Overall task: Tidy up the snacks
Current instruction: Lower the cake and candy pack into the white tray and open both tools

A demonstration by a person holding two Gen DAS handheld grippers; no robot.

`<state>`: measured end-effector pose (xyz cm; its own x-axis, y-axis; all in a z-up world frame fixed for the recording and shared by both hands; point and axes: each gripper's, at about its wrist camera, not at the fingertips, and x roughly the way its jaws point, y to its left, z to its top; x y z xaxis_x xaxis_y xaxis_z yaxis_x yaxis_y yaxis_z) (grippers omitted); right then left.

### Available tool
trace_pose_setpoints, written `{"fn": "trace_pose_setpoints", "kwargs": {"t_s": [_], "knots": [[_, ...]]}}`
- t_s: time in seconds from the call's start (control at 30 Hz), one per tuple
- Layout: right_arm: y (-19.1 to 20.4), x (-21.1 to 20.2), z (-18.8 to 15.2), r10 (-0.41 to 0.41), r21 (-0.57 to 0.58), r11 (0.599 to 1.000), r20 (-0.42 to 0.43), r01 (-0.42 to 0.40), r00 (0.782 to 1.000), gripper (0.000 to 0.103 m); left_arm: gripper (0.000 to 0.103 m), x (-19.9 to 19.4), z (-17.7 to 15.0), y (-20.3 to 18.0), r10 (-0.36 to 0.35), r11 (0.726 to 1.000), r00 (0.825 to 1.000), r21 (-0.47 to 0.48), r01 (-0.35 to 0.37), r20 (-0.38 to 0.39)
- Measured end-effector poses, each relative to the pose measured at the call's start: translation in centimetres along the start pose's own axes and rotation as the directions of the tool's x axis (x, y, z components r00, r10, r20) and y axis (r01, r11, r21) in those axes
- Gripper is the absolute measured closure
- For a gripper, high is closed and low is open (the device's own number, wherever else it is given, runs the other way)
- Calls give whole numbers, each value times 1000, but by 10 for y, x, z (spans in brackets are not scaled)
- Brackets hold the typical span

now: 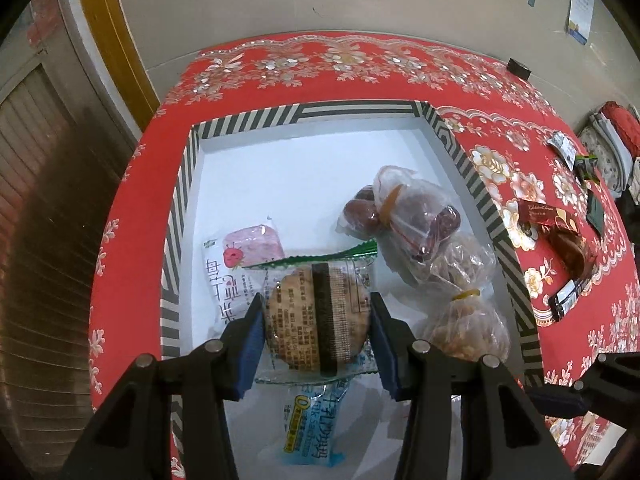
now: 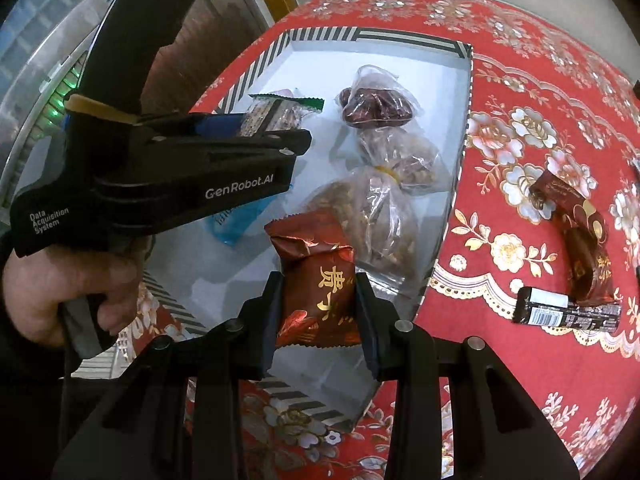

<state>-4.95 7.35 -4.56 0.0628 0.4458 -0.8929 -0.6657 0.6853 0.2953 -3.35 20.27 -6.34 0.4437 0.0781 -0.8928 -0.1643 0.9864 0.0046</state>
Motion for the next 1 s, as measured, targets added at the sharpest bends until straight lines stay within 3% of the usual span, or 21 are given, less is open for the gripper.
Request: {"fn": "trace_pose_setpoints", "kwargs": {"t_s": [0.63, 0.7, 0.77, 0.87, 1.0], "knots": [[0, 7, 1, -3, 16, 1000, -9, 4, 1000, 68, 51, 8, -2, -1, -1, 1000, 1000, 1, 1, -23], [-1, 6, 1, 10, 25, 1000, 1, -10, 1000, 68, 47, 8, -2, -1, 5, 1000, 1000, 4, -5, -23], [-1, 3, 1, 29, 29, 999, 14, -30, 999, 68, 36, 8, -2, -1, 12, 1000, 1000, -2, -12, -23], [0, -2, 0, 32, 27, 999, 42, -34, 999, 49, 30, 6, -3, 0, 20, 1000, 1000, -10, -21, -18], [-7, -11, -3, 38, 50, 998, 78, -42, 996, 47, 29, 7, -5, 2, 35, 999, 999, -22, -35, -26]]}}
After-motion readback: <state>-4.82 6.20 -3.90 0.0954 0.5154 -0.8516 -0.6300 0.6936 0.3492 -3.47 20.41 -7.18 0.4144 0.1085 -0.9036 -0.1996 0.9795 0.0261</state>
